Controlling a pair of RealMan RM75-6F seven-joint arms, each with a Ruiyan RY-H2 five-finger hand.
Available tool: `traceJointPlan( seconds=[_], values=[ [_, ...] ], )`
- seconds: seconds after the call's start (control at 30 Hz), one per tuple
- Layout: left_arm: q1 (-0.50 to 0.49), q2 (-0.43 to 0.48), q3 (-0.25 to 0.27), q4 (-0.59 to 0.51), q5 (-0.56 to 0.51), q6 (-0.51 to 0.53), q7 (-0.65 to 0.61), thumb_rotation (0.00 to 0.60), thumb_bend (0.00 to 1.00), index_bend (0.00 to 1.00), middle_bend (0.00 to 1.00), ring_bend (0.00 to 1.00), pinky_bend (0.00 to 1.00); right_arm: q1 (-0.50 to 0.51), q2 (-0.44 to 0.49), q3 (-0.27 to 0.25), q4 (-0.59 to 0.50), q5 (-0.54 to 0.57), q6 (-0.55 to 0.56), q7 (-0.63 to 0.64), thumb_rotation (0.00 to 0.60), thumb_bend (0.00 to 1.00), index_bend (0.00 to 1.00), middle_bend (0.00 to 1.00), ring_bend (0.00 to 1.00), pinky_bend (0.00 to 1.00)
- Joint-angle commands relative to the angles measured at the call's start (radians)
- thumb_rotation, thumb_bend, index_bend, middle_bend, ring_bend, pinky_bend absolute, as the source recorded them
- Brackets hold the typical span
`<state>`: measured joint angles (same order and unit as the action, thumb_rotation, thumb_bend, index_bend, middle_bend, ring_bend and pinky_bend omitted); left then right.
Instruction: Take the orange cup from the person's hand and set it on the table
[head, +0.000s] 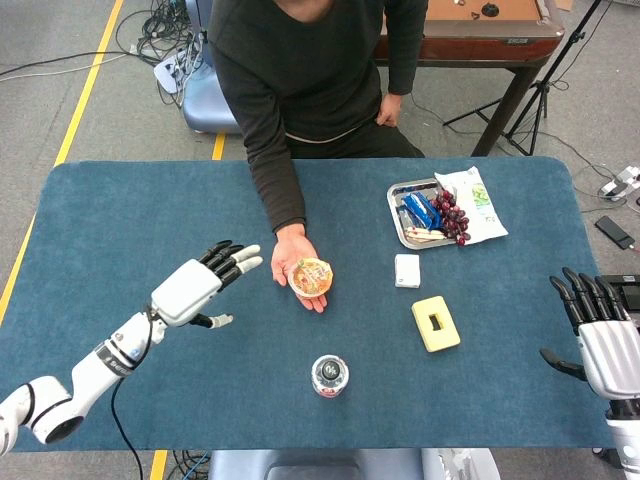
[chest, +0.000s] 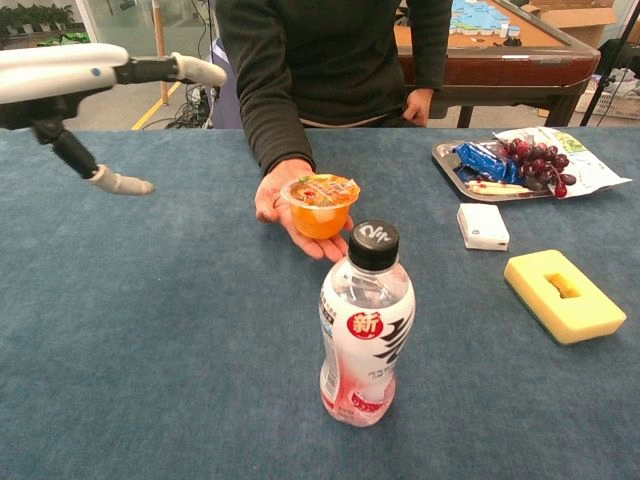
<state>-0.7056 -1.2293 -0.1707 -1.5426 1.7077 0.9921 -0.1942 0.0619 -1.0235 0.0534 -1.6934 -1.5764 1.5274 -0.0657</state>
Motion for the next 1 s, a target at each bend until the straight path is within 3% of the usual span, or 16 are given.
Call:
traceJointPlan(
  seconds=[0.03, 0.23, 0.63, 1.0],
  values=[
    [-0.087, -0.042, -0.019, 0.030, 0.003, -0.077, -0.003, 0.600, 0.19, 0.00, 0.00, 0.00, 0.00, -0.001, 0.003, -0.001, -0.003, 0.004, -0.003, -0.004, 0.600, 0.05, 0.00, 0.00, 0.00, 0.06],
    [-0.205, -0.097, -0.044, 0.053, -0.059, -0.219, 0.053, 0.600, 0.19, 0.00, 0.00, 0.00, 0.00, 0.003, -0.009, -0.001, 0.007, 0.011, -0.013, 0.006, 0.600, 0.05, 0.00, 0.00, 0.00, 0.06],
    [-0.388, -0.182, -0.111, 0.112, -0.299, -0.442, 0.227, 0.600, 0.19, 0.00, 0.00, 0.00, 0.00, -0.001, -0.013, -0.011, 0.031, 0.010, -0.018, 0.036, 0.600, 0.05, 0.00, 0.00, 0.00, 0.06],
    [-0.526, -0.236, -0.067, 0.189, -0.553, -0.560, 0.444, 0.600, 0.19, 0.00, 0.00, 0.00, 0.00, -0.006, -0.021, -0.014, 0.065, 0.017, -0.017, 0.073, 0.600, 0.05, 0.00, 0.00, 0.00, 0.06]
  ],
)
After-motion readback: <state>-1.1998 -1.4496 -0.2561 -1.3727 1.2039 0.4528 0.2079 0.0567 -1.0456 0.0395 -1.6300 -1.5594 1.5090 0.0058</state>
